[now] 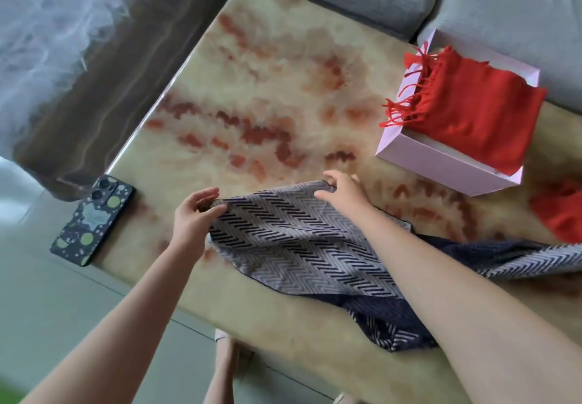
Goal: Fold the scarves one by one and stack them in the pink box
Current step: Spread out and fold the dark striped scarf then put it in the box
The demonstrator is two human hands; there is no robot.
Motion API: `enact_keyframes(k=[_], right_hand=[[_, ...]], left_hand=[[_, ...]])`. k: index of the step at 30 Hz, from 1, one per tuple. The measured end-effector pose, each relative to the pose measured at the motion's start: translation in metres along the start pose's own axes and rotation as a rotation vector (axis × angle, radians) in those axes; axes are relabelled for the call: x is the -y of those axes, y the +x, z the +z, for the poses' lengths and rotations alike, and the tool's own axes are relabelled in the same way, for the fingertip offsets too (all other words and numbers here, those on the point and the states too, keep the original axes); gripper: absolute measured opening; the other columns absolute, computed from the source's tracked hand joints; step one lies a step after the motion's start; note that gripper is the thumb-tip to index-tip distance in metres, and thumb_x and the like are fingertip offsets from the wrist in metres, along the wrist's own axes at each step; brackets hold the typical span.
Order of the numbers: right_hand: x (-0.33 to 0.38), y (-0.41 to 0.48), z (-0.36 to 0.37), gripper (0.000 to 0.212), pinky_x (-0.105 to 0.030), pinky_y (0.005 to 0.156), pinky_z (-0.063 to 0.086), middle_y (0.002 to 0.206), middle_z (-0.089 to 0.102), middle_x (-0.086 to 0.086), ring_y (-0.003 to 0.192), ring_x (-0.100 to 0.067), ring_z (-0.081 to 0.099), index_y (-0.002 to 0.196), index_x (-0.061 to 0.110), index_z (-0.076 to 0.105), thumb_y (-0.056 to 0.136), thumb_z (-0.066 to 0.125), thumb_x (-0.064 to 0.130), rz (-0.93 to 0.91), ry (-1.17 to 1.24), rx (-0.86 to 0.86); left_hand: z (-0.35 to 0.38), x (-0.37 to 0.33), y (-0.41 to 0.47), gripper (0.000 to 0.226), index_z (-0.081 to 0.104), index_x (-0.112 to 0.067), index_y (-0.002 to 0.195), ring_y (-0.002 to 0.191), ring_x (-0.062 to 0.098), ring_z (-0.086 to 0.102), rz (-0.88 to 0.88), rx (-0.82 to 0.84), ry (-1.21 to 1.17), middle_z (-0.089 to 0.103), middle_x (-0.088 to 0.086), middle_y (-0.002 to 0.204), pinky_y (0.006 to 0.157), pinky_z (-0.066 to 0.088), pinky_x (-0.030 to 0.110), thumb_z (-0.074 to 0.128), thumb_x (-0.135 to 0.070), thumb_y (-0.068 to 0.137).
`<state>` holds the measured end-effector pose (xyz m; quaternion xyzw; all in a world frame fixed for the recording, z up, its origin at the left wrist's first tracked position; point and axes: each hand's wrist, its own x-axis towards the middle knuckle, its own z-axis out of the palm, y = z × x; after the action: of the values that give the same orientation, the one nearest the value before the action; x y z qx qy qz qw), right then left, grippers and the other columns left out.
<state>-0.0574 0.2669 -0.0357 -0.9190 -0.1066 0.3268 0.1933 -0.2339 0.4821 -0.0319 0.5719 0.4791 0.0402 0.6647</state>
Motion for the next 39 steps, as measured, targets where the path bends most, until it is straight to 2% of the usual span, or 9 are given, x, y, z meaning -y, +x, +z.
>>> enact_keyframes(k=[4,10,13,16,24,27,33,36,39], right_hand=[[0.032,0.013,0.012,0.06,-0.036,0.104,0.03,0.124,0.055,-0.005,0.126,-0.028,0.032,0.135,0.02,0.048,0.084,0.065,0.047,-0.088,-0.142,0.009],[0.069,0.021,0.033,0.037,-0.036,0.1,0.026,0.123,0.048,-0.005,0.121,-0.027,0.031,0.111,0.019,0.058,0.084,0.065,0.043,-0.181,-0.23,0.046],[0.079,0.02,0.038,0.021,-0.034,0.094,0.03,0.117,0.05,-0.003,0.117,-0.027,0.035,0.097,0.022,0.054,0.086,0.066,0.035,-0.19,-0.297,0.103],[0.082,0.018,0.041,0.011,-0.031,0.092,0.032,0.118,0.046,-0.008,0.117,-0.029,0.037,0.09,0.027,0.057,0.085,0.065,0.022,-0.164,-0.379,0.179],[0.099,0.025,0.02,0.025,-0.029,0.065,0.033,0.064,0.049,0.005,0.068,-0.016,0.043,0.06,0.02,0.043,0.076,0.063,0.021,-0.224,-0.173,0.225],[0.115,0.029,0.014,0.024,-0.028,0.057,0.031,0.059,0.046,0.008,0.057,-0.012,0.04,0.062,0.021,0.045,0.076,0.064,0.017,-0.251,-0.113,0.279],[0.143,0.038,0.01,0.018,-0.026,0.067,0.037,0.073,0.056,0.004,0.074,-0.012,0.05,0.075,0.017,0.06,0.076,0.075,0.027,-0.189,0.09,0.36],[0.155,0.045,0.017,0.037,-0.02,0.066,0.04,0.09,0.064,-0.004,0.08,-0.01,0.056,0.099,0.004,0.067,0.081,0.072,0.035,-0.099,0.309,0.363],[0.158,0.057,0.025,0.054,-0.022,0.075,0.046,0.105,0.066,-0.011,0.094,-0.019,0.059,0.114,0.001,0.062,0.074,0.08,0.031,-0.013,0.162,0.392]], left_hand=[[0.003,-0.001,0.0,0.048,0.058,-0.015,0.118,0.084,0.004,0.059,0.08,-0.029,0.087,0.06,0.0,0.104,0.066,0.049,0.009,0.067,0.009,0.077],[-0.008,0.016,0.007,0.075,0.044,-0.013,0.13,0.113,0.018,0.05,-0.036,-0.082,0.317,0.042,0.005,0.13,0.099,0.045,0.034,0.084,-0.017,0.067],[-0.016,0.024,0.003,0.043,0.063,-0.013,0.09,0.091,0.02,0.064,-0.028,-0.038,0.521,0.067,0.006,0.097,0.076,0.055,0.032,0.085,-0.032,0.058],[-0.021,0.025,-0.004,0.022,0.07,-0.009,0.077,0.053,0.008,0.054,-0.042,0.065,0.702,0.061,-0.003,0.06,0.046,0.036,0.02,0.08,-0.027,0.069],[-0.04,0.016,0.002,0.009,0.065,-0.024,0.084,0.077,0.024,0.064,0.061,-0.032,0.651,0.071,0.004,0.084,0.07,0.051,0.034,0.068,-0.032,0.082],[-0.047,0.012,0.007,0.016,0.064,-0.017,0.089,0.083,0.026,0.063,0.12,-0.075,0.615,0.069,0.006,0.084,0.071,0.046,0.035,0.064,-0.032,0.086],[-0.066,0.006,0.012,0.011,0.058,-0.02,0.091,0.081,0.021,0.064,0.127,-0.081,0.476,0.067,0.003,0.087,0.068,0.051,0.038,0.062,-0.03,0.089],[-0.074,0.005,0.012,0.011,0.056,-0.018,0.095,0.079,0.019,0.058,0.161,-0.064,0.528,0.063,0.002,0.085,0.06,0.042,0.029,0.057,-0.029,0.093],[-0.083,0.008,0.013,0.012,0.054,-0.018,0.098,0.083,0.017,0.058,0.143,-0.014,0.52,0.062,-0.002,0.089,0.062,0.04,0.023,0.054,-0.029,0.094]])
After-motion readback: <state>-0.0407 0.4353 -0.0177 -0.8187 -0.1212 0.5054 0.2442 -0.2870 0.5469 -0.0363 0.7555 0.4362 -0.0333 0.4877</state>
